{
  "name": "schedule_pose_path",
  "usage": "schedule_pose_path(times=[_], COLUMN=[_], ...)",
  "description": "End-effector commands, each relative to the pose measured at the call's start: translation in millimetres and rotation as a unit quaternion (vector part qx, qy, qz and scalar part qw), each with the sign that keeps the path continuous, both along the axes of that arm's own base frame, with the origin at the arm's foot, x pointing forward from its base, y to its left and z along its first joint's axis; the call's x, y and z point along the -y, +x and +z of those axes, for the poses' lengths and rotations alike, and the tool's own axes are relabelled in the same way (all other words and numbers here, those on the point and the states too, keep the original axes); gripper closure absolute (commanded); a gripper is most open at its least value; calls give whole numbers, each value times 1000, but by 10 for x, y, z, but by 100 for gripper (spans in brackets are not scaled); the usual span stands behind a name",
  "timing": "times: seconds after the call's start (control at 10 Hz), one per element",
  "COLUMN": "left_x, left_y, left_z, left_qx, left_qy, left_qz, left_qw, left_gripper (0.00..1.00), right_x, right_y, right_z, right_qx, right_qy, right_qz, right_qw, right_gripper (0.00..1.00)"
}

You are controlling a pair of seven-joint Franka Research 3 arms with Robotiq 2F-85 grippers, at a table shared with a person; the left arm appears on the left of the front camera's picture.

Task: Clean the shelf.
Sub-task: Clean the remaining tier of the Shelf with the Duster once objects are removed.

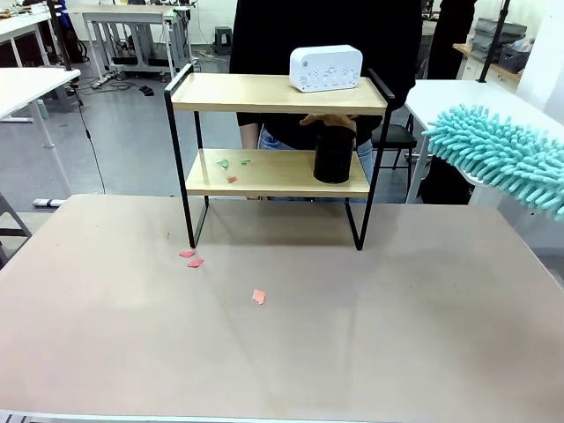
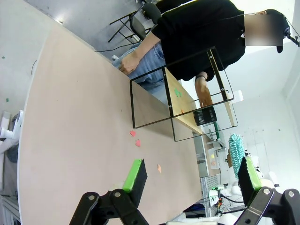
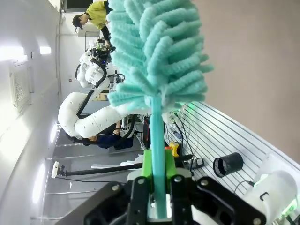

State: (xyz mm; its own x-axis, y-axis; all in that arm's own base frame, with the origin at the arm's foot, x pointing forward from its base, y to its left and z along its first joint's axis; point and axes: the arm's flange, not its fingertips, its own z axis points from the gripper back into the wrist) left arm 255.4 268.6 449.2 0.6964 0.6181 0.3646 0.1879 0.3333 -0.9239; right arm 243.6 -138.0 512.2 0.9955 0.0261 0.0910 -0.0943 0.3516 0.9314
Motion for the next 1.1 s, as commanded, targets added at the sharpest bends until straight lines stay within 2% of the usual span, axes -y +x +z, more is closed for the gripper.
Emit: schedule_pose_path(times=[0.0,1.0], left_x=[16,16], left_y=[-28,-28], left_z=[10,10], left_qx=[1,1], left_qy=[2,2], left_qz=[-6,-6], left_qw=[1000,1000], left_gripper=[0,0], right_x=[-22,-22], right_y=[4,4], right_z=[58,58], right_qx=[-6,-6], right_qy=[9,9], right_qz=[-8,-8], right_qw=[1000,1000], right_gripper=[88,88])
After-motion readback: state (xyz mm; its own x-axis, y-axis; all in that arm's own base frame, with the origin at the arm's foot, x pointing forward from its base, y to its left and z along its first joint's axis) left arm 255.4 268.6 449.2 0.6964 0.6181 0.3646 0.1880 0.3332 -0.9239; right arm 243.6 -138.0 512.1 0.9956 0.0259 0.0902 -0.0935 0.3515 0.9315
